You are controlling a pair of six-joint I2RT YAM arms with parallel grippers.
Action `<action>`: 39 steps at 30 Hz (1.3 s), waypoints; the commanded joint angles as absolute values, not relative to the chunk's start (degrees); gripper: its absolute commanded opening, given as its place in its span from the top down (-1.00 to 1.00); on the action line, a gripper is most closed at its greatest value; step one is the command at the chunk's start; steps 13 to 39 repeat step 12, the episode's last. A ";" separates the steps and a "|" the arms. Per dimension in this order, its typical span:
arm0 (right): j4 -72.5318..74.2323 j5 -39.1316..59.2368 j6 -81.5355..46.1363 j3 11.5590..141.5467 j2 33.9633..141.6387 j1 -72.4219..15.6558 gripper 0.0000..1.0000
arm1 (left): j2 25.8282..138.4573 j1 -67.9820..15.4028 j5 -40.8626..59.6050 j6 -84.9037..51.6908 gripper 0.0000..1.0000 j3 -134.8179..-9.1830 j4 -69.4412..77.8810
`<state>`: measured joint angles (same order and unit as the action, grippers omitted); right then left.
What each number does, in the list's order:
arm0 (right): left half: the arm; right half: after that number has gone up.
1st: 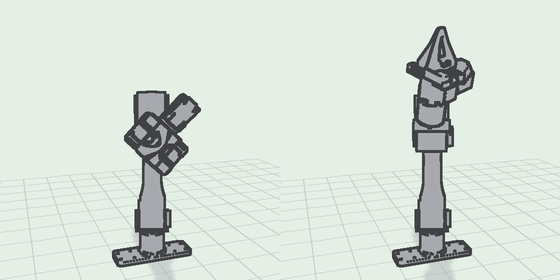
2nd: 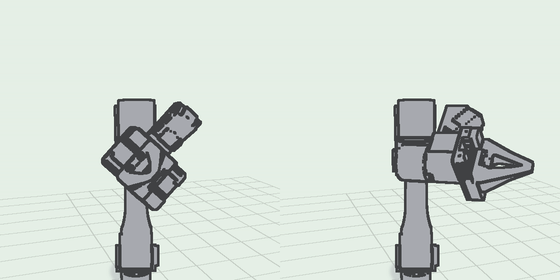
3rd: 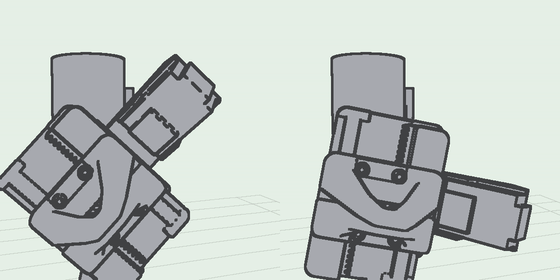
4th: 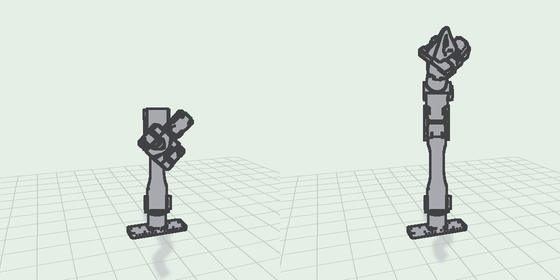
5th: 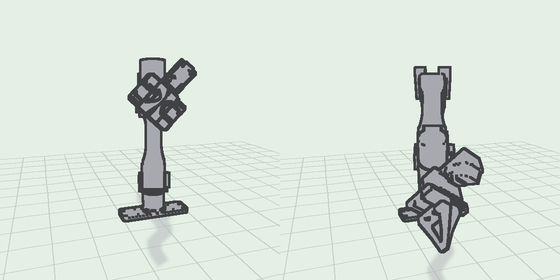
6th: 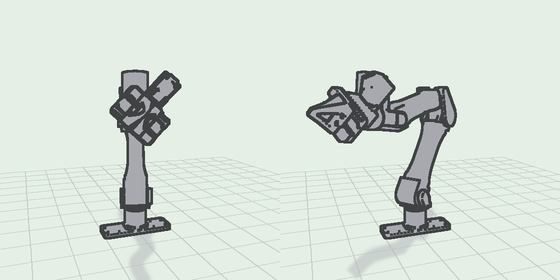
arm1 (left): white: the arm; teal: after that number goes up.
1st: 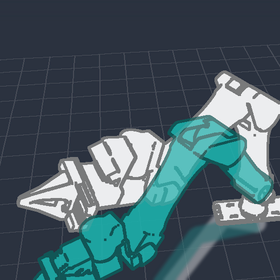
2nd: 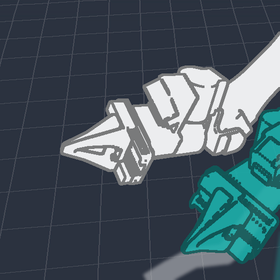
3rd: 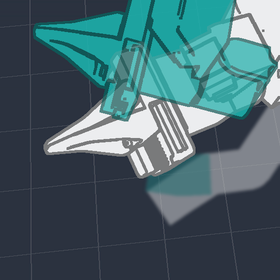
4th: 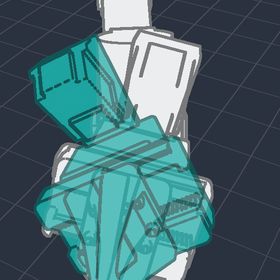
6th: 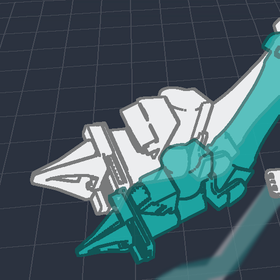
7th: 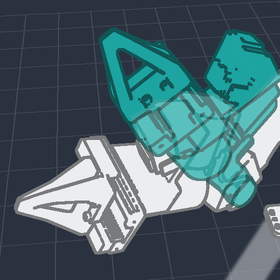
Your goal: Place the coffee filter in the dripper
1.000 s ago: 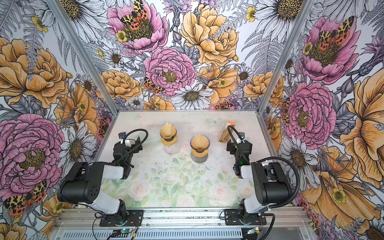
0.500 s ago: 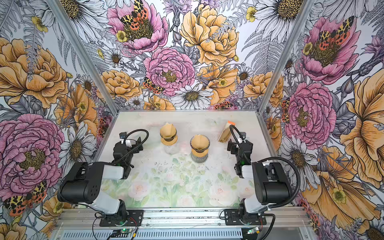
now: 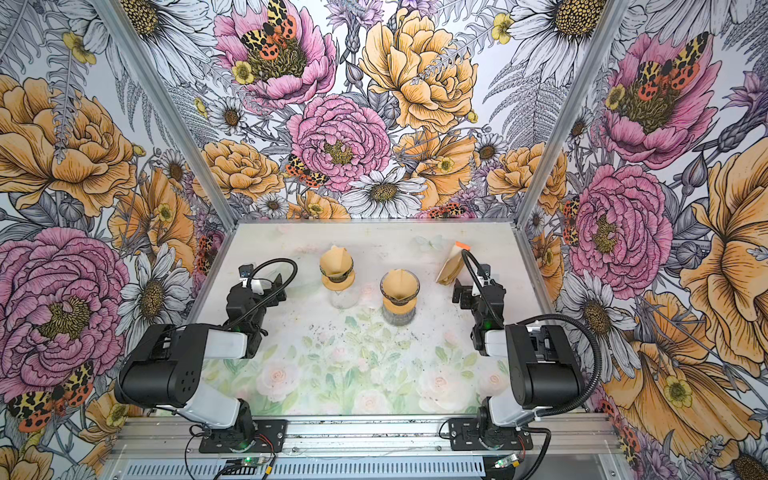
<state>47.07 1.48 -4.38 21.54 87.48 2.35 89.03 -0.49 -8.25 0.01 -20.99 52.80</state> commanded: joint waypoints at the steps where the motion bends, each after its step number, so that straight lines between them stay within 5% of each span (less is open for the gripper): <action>1: 49.21 2.81 -3.84 22.69 88.07 2.80 -0.99 | 88.90 -0.04 -6.98 0.61 -0.97 -21.70 53.87; 39: 49.18 2.77 -3.80 22.69 88.07 2.79 -0.99 | 88.89 -0.08 -6.94 0.65 -0.97 -21.63 53.95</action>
